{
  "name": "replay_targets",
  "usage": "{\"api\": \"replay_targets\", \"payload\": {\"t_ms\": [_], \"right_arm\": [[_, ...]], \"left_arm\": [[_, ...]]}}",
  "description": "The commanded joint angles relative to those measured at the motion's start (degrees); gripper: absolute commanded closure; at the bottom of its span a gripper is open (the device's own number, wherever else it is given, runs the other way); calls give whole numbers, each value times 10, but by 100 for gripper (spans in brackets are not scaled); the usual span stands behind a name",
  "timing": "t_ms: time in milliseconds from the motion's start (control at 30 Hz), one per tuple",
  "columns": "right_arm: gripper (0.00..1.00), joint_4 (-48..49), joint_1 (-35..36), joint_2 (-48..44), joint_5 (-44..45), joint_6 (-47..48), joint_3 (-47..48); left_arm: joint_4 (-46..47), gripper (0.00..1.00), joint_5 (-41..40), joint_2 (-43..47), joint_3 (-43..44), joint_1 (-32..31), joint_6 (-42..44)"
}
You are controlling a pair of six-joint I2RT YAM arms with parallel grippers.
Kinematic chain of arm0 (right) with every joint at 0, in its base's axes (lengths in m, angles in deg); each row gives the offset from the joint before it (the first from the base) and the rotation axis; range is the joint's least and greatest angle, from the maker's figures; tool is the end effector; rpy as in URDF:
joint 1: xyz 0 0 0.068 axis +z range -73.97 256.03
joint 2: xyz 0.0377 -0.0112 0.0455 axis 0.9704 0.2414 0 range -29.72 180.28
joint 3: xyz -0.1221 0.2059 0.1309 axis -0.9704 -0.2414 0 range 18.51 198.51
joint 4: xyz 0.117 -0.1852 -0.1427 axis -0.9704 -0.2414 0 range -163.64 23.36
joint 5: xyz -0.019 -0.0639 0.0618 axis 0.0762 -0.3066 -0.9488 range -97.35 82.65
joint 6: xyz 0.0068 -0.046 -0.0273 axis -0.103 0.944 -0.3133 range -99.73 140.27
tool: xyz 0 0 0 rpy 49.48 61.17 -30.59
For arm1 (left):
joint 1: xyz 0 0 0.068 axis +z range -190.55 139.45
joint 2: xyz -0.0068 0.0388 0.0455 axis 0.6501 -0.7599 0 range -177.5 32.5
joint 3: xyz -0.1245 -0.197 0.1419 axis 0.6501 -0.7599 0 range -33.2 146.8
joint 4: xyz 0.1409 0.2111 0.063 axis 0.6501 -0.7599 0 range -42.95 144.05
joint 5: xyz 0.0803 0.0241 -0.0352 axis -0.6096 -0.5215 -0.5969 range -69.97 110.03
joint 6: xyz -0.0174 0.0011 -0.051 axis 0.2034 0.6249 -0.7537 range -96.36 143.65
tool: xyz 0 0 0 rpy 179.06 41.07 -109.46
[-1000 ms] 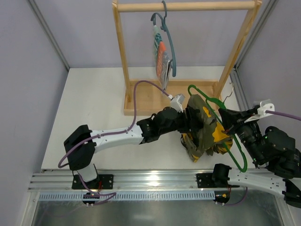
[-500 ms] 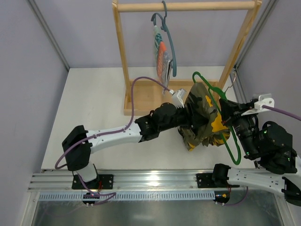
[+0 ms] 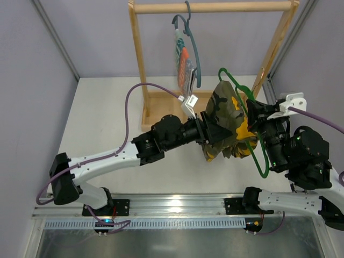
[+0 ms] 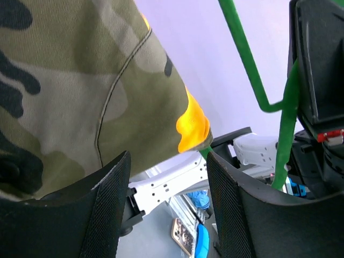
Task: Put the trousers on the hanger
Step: Hang the hanger with trousers onto the clothesline
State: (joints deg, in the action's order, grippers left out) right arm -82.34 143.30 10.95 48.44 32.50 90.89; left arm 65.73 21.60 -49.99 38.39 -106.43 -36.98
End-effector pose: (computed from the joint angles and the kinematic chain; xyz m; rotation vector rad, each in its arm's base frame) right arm 0.0607 0.0689 0.4913 -0.1151 1.4124 0.1669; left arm 0.1410 -0.3172 0.3894 0.1107 1.8501 -1.6890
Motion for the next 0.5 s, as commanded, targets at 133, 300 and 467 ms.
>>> {"api": "replay_targets", "payload": {"t_ms": [133,300,467], "right_arm": [[96,121,-4,27,-20,69,79],[96,72,-69,82,-52,68,150],[96,-45,-233,144,-223,-40,237]], "left_arm": [[-45,40,2,46,-16,-2,23],[-51,40,-32,118,-58,-2,30],[-99,38,-74,184,-78,-2,54]]}}
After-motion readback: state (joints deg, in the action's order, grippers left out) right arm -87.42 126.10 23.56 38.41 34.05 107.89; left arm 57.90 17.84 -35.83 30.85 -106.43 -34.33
